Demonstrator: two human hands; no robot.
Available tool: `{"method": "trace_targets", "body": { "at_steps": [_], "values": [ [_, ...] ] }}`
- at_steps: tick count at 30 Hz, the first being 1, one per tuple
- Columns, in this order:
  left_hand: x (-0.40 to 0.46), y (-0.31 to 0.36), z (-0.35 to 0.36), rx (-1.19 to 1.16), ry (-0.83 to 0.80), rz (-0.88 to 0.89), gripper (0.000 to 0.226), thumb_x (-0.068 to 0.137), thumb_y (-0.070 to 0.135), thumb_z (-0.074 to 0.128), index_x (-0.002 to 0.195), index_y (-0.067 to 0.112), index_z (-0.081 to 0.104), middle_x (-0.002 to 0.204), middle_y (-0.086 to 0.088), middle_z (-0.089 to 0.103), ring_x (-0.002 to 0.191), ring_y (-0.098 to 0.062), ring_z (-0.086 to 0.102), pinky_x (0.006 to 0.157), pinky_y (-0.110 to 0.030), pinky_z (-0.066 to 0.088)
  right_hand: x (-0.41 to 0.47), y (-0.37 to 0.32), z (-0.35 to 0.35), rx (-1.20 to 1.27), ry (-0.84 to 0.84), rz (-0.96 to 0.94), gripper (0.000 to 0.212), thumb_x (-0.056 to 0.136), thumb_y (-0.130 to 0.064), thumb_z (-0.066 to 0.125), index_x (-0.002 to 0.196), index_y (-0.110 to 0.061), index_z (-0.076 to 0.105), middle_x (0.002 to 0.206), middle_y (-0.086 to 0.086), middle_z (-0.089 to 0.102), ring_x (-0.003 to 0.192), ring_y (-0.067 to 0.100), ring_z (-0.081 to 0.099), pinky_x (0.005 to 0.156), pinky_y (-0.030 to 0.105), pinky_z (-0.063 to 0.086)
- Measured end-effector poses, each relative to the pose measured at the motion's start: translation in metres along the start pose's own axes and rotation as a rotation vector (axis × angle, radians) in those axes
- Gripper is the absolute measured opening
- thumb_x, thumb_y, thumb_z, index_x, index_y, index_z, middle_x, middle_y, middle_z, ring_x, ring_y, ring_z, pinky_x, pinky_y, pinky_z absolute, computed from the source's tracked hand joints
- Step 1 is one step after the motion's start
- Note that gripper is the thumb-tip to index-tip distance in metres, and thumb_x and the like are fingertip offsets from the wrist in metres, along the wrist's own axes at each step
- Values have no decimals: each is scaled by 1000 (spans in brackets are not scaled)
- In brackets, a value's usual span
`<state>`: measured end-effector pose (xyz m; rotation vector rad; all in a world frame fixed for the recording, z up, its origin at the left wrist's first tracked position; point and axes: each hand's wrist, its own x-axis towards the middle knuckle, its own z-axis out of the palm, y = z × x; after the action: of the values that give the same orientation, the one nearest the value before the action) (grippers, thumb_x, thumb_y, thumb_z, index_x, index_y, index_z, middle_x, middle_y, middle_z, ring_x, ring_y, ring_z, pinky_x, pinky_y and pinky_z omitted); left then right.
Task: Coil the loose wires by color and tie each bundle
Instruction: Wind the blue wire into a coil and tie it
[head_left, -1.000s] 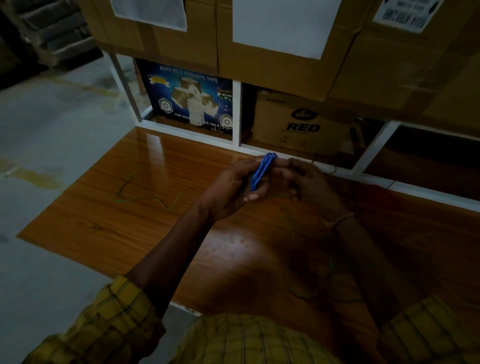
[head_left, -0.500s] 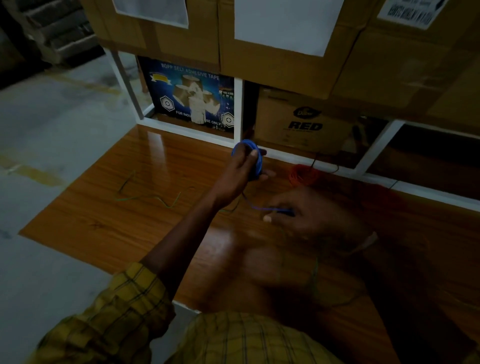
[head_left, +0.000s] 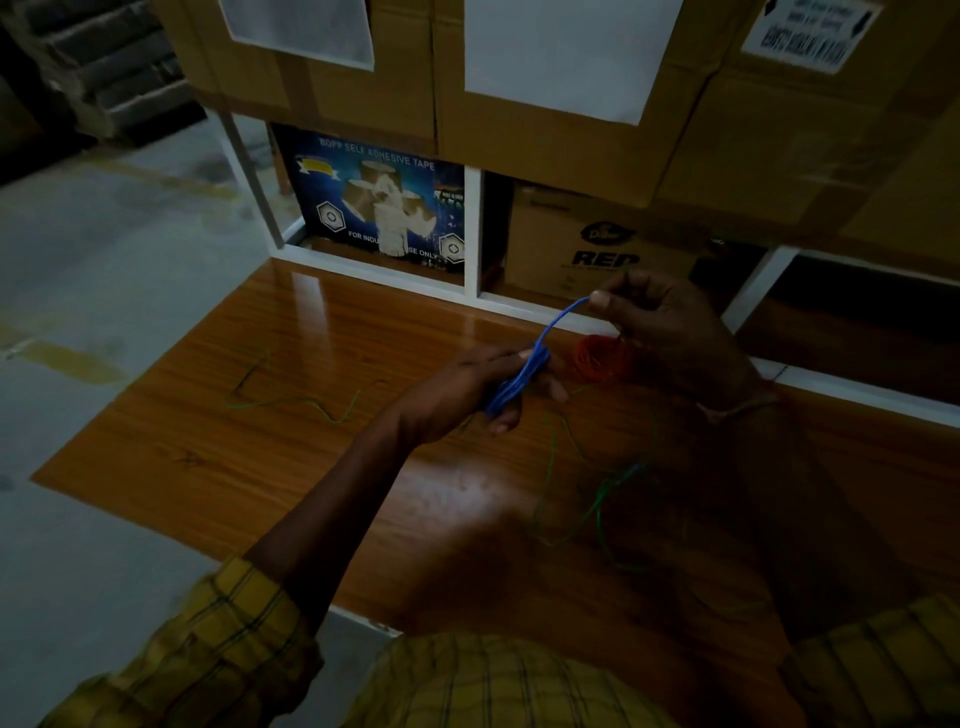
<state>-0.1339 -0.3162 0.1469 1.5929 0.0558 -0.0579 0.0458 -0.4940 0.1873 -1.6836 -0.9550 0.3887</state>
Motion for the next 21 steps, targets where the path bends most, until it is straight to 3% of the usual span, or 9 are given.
{"method": "trace_targets", "body": {
  "at_steps": [2,4,6,9,11,14,17,21],
  "values": [
    [0,2,2,-95,-24,10,47,116,25,23,143,-4,49,126,-20,68,53,-12,49,50,-22,44,5,9,10,-24,70,21,20,96,-18,69,101,2,68,82,-6,64,71,-4,59,65,12,48],
    [0,5,4,-215,-34,39,51,116,24,21,146,-7,47,127,-23,65,50,-9,48,48,-19,43,7,25,20,-12,116,86,9,96,-21,70,97,-12,71,86,-11,68,79,-6,63,75,17,51],
    [1,7,3,-291,-4,79,51,116,24,21,148,-7,46,130,-26,63,51,-9,47,49,-18,43,5,47,28,-33,140,128,7,97,-26,69,93,-29,73,93,-11,74,91,0,68,85,31,54],
    [7,9,-3,-318,95,101,50,116,25,22,148,-3,48,136,-30,62,58,-12,50,53,-21,43,-4,69,37,-136,150,152,12,100,-34,63,101,-31,74,102,-9,75,102,10,69,92,40,56],
    [11,11,-5,-336,154,111,49,117,27,24,148,-2,48,136,-24,65,62,-13,54,57,-23,46,-15,70,45,-151,108,213,19,103,-35,58,115,-32,72,104,-13,71,100,6,66,87,31,54],
    [18,16,-6,-359,212,147,48,117,29,26,147,-3,46,138,-20,66,67,-15,60,61,-26,49,-34,62,66,-113,-61,324,26,106,-35,52,126,-28,67,86,-13,63,73,2,58,61,15,44],
    [26,18,-7,-395,273,169,44,117,28,29,147,1,47,139,-17,67,83,-20,71,74,-28,58,-50,49,82,-116,-274,331,21,107,-32,49,120,-39,64,78,4,63,63,20,56,49,24,44],
    [37,8,-5,-346,344,200,27,117,24,34,135,13,51,114,-9,79,108,-32,76,95,-35,61,-60,32,88,-88,-497,361,37,107,-26,51,137,-48,46,75,6,69,46,16,53,43,27,43]
  ]
}}
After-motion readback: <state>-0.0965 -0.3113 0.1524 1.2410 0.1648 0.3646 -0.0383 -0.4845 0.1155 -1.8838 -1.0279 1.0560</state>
